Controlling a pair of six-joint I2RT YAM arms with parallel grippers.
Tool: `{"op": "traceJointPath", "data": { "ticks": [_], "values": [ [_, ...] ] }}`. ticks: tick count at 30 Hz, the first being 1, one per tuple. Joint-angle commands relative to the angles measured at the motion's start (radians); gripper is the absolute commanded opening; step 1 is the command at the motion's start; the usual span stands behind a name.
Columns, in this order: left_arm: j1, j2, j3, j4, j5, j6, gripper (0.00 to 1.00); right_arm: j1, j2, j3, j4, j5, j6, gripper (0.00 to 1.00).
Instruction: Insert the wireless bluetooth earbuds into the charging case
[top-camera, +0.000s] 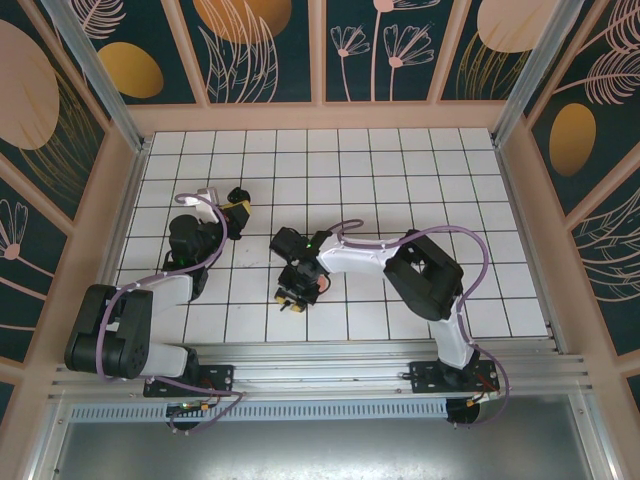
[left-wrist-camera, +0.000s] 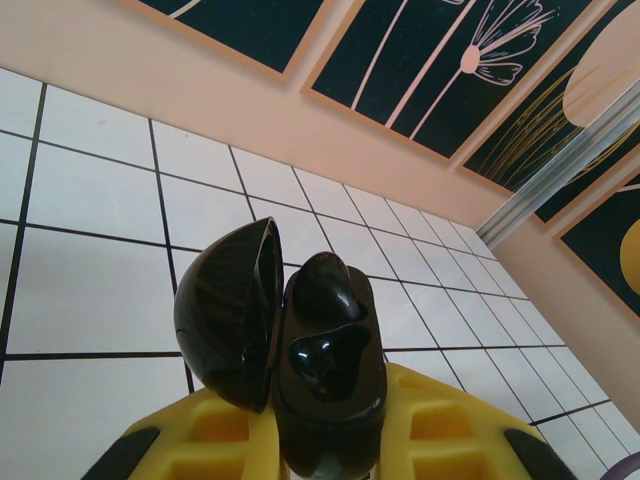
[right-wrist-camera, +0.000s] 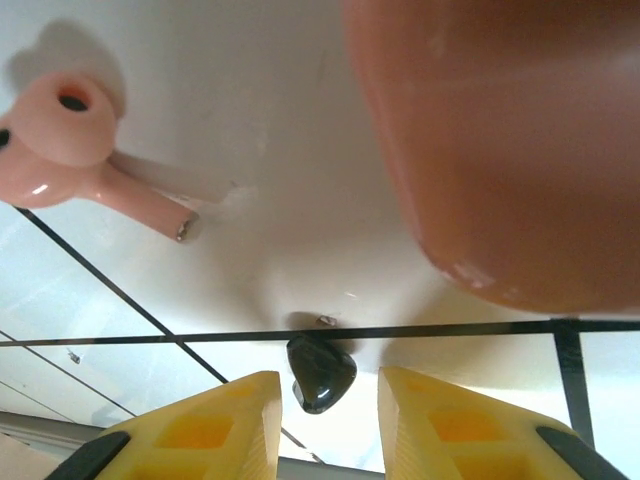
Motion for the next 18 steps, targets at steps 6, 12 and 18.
{"op": "traceJointPath", "data": {
  "ticks": [6,12,18],
  "values": [
    [0.007,-0.008,-0.004,0.031,0.019,-0.012,0.08,-0.009,0.0,0.007,-0.016,0.018,0.007,0.3],
    [0.006,-0.01,-0.004,0.029,0.019,-0.011,0.08,-0.018,0.014,0.015,-0.019,0.013,-0.01,0.29],
    [0.006,-0.013,-0.004,0.025,0.017,-0.008,0.08,-0.019,0.028,0.013,-0.003,-0.004,-0.013,0.27]
  ]
}}
